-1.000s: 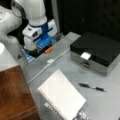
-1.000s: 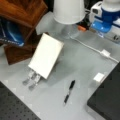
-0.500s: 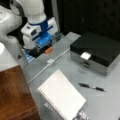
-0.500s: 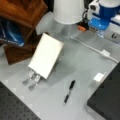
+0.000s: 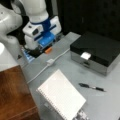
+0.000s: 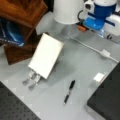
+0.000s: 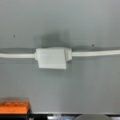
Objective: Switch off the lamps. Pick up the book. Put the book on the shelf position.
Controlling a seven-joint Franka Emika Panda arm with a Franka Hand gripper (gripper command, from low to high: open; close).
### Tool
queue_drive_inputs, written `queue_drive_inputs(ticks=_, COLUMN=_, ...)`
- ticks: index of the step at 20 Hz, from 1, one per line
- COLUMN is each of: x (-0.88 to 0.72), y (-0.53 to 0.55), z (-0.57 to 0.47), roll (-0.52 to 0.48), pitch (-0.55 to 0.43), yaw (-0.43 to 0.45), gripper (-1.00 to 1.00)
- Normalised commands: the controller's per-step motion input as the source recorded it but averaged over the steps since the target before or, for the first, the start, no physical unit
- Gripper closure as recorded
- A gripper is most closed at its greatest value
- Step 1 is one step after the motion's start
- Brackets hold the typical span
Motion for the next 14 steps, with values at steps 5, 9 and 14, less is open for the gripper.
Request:
queue_drive_inputs(ticks=5, x=0.75, y=-0.25, z=0.31, roll=-0.096, pitch=0.357, yaw=0.201, gripper=-1.0)
queue_drive_inputs(ticks=9, x=0.68, y=-0.24, z=0.3, roll=-0.101, pitch=0.327, yaw=0.204, gripper=-1.0)
queue_drive_inputs(ticks=14, x=0.52, y=-0.19, z=0.24, roll=-0.046, pitch=0.26, yaw=0.181, gripper=-1.0)
